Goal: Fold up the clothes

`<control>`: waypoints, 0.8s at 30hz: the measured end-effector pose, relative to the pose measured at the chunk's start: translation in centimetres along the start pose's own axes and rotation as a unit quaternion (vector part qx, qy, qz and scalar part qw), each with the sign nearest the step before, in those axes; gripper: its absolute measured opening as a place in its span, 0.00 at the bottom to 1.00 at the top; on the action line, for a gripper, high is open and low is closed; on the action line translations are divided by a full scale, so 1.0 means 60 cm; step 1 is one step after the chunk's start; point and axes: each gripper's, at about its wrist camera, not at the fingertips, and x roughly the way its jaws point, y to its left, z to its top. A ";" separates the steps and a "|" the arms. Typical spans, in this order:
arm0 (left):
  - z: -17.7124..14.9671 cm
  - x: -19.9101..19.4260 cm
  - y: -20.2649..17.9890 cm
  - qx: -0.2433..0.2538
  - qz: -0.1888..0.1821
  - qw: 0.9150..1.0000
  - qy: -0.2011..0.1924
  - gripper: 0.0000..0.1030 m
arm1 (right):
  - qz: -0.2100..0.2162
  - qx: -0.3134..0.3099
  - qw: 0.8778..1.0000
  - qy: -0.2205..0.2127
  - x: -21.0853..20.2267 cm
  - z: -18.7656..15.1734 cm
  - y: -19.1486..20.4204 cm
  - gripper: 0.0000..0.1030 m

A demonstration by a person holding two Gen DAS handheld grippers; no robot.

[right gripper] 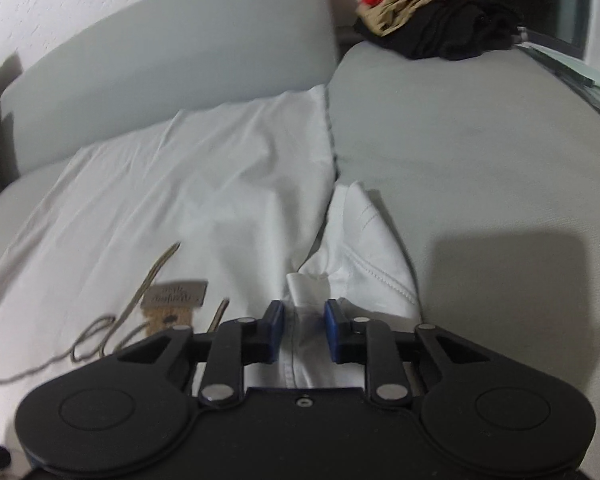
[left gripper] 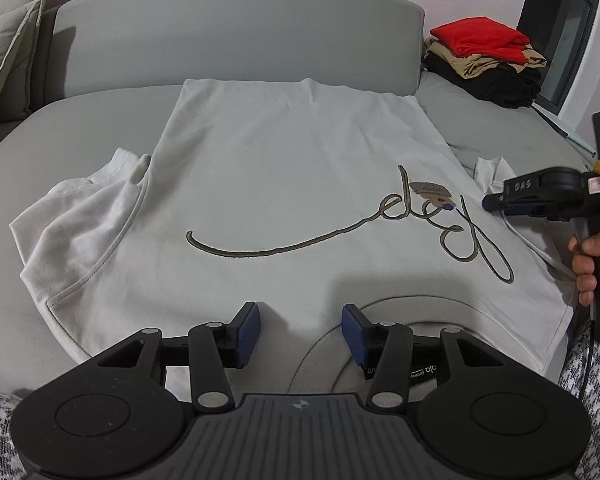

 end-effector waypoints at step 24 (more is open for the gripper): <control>0.001 0.002 0.001 0.002 0.001 1.000 0.005 0.46 | -0.003 0.092 0.996 0.008 0.013 0.024 -0.053 0.02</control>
